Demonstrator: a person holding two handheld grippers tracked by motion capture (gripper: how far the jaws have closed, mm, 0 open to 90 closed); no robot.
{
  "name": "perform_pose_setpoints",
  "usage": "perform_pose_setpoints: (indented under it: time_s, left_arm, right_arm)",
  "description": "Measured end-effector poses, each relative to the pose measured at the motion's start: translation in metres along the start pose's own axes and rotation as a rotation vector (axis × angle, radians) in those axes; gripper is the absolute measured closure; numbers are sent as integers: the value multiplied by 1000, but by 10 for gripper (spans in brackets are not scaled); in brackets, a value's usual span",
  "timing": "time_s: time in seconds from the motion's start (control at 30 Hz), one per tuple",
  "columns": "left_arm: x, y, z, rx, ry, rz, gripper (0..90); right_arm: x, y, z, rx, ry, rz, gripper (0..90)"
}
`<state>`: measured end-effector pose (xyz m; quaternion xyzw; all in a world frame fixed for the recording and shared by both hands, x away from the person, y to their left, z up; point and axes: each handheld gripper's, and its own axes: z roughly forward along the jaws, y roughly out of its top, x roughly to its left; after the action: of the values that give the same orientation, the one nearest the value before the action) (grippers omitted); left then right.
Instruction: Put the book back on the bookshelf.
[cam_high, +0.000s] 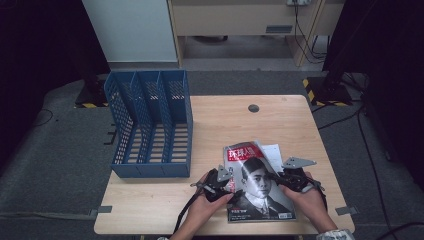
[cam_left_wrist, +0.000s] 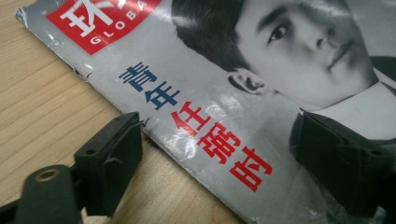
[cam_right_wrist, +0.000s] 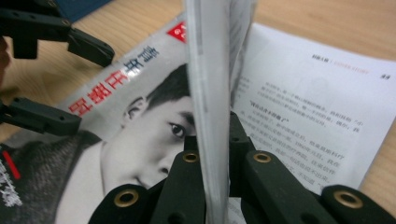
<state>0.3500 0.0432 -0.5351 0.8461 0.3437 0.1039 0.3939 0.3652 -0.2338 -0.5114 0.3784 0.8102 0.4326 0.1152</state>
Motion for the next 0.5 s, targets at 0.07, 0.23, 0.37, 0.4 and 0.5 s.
perform_pose_setpoints:
  time_s: [0.07,0.23,0.37,0.4,0.5]
  left_arm:
    - [1,0,0,-1,1,-9,115]
    - [2,-1,-1,-5,3,-25,103]
    - [4,-1,-1,-11,-17,-45,83]
    - [4,0,-1,-15,-27,-50,83]
    - [3,1,1,-23,-79,-48,97]
  right_arm:
    - [1,2,-3,-18,10,-9,895]
    - [5,6,-13,-68,25,-29,895]
    - [6,8,-22,-115,44,-23,896]
    - [6,8,-24,-124,50,-17,895]
    - [3,7,-26,-146,68,6,895]
